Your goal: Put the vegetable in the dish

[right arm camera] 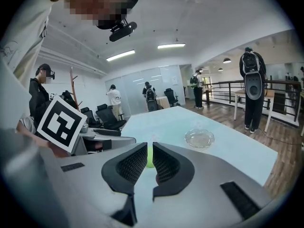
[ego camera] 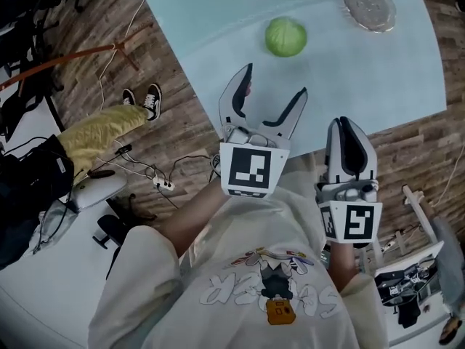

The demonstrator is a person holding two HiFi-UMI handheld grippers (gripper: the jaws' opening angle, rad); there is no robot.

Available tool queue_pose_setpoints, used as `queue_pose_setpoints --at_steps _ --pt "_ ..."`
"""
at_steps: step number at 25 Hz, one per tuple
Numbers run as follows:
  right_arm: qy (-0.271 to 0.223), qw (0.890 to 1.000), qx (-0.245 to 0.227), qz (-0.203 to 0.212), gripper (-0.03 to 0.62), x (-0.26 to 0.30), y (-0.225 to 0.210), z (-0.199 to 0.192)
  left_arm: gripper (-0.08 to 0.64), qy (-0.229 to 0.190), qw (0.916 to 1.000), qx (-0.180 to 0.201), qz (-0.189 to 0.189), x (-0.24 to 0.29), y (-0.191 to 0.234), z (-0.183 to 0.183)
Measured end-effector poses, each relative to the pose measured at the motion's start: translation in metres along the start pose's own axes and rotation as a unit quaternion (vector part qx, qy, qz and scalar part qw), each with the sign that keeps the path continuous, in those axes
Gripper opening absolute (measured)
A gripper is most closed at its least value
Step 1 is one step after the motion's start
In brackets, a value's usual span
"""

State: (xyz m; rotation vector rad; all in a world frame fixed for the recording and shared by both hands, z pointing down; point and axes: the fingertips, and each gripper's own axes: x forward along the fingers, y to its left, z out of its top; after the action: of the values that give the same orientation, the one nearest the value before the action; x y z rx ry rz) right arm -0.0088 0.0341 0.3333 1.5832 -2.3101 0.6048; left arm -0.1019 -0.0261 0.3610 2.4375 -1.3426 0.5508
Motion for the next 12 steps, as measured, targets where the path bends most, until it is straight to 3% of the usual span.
queue_pose_setpoints --at_steps 12 --pt "0.024 0.999 0.014 -0.019 0.040 0.012 -0.025 -0.023 0.422 0.022 0.9997 0.015 0.000 0.057 0.002 -0.029"
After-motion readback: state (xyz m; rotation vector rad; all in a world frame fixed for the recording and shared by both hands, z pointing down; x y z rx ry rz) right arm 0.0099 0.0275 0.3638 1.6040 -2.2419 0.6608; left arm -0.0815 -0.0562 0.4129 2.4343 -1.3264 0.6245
